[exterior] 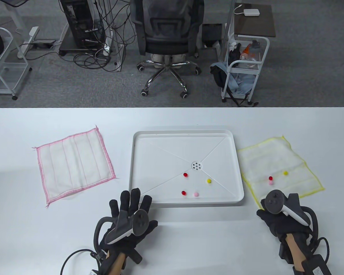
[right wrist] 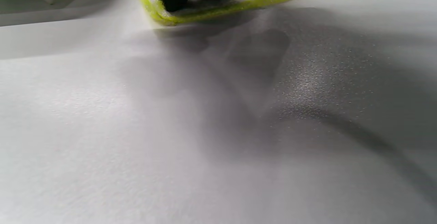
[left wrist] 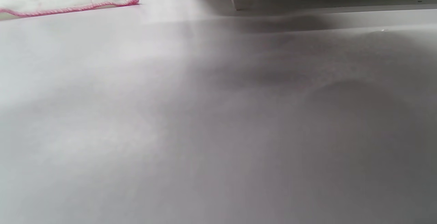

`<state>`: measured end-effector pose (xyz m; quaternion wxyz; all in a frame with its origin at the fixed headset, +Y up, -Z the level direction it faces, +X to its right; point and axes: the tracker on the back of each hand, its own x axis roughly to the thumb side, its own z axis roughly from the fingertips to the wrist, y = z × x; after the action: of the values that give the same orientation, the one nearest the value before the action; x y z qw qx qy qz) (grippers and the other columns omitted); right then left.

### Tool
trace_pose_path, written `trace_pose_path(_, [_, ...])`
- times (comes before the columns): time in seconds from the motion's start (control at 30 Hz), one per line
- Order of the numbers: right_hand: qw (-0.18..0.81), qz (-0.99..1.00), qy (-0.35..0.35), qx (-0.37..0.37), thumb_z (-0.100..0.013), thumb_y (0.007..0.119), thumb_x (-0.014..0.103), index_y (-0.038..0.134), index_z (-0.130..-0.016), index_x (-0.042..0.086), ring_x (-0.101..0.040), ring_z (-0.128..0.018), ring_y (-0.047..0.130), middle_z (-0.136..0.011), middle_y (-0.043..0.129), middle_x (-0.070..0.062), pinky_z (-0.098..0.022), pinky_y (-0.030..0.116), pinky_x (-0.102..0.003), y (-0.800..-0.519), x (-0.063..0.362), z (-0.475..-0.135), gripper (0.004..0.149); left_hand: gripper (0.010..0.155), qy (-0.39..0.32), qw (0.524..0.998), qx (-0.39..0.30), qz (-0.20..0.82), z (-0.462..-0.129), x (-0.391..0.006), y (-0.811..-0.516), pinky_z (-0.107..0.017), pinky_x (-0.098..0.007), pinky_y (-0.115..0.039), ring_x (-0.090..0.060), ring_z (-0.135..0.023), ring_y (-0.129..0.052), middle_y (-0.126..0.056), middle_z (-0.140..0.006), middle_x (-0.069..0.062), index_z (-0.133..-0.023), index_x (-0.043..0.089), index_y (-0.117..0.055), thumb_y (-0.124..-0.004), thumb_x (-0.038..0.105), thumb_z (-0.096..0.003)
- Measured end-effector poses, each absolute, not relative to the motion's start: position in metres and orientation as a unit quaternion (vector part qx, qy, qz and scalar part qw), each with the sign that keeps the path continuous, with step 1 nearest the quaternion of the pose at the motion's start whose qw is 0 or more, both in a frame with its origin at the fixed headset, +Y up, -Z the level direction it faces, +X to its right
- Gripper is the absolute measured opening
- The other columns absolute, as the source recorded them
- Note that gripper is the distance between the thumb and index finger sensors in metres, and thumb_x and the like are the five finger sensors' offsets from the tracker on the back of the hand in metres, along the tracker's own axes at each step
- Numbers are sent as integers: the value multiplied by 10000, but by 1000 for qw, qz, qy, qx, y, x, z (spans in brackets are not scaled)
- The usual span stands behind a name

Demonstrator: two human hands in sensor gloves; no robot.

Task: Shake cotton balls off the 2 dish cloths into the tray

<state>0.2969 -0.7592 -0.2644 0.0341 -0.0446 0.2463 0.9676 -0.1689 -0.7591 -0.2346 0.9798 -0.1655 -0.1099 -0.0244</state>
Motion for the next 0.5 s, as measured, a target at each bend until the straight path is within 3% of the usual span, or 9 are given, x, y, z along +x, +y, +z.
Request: trace_pose_path(0.5, [1,971,237,4,-534,631,485,633,-1023,229,-311,-1060,312,-1147,488,-9,-750,389,-575,-752,269,-256,552,798,-108,979,-173,-31,-234,-168,-760,-725,-603,-76,-356,-1025,93,209,-1096,-26,-1074,423,86,-378,761,-520])
